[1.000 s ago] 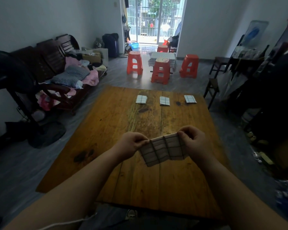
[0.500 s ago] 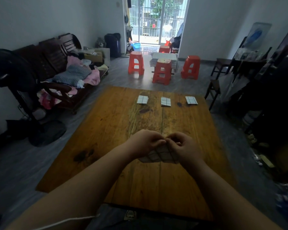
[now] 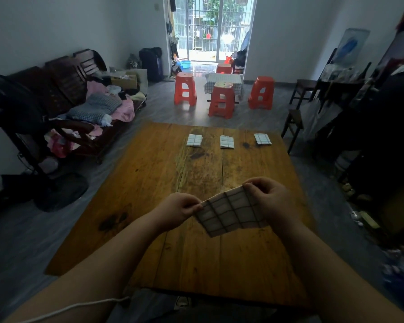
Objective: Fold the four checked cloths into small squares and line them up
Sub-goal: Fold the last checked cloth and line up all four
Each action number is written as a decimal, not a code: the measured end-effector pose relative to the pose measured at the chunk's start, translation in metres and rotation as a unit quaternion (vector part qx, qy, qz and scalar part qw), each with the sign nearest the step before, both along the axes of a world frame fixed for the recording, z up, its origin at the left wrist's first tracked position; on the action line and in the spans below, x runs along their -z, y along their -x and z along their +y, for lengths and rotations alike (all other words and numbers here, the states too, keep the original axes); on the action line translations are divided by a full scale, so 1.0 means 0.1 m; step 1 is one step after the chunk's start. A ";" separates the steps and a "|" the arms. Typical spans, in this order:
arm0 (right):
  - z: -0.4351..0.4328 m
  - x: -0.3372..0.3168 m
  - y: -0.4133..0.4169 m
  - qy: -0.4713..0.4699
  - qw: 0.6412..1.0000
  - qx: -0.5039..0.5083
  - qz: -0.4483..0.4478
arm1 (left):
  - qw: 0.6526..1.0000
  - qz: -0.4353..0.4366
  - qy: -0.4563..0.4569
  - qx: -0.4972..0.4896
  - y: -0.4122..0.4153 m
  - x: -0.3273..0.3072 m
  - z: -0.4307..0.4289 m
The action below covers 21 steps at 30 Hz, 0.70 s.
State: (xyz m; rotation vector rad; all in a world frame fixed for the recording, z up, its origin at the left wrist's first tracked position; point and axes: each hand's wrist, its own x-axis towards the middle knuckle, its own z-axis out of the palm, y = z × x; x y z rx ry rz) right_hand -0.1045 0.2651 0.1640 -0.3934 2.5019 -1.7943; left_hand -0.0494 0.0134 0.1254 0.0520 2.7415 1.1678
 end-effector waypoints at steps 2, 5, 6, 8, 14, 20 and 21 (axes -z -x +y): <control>-0.05 0.01 0.00 -0.009 1.000 -0.009 0.002 | 0.999 -0.018 -0.036 0.010 0.02 -0.07 0.04; -0.12 0.04 -0.02 -0.033 0.998 -0.040 0.019 | 0.997 -0.001 -0.073 0.023 0.09 -0.23 0.17; -0.15 0.04 -0.03 -0.046 0.997 -0.051 0.027 | 0.997 0.017 -0.064 0.031 0.11 -0.28 0.22; -0.19 0.03 -0.07 -0.057 0.995 -0.063 0.042 | 0.997 0.064 -0.031 0.036 0.14 -0.37 0.32; -0.16 0.03 -0.15 -0.008 0.997 -0.073 0.021 | 0.988 0.144 -0.035 -0.033 0.17 -0.43 0.39; -0.13 0.02 -0.24 -0.045 0.994 -0.066 0.069 | 0.991 0.110 -0.072 -0.029 0.08 -0.40 0.44; -0.15 0.01 -0.26 -0.054 0.993 -0.066 0.080 | 0.990 0.118 -0.078 -0.029 0.07 -0.42 0.46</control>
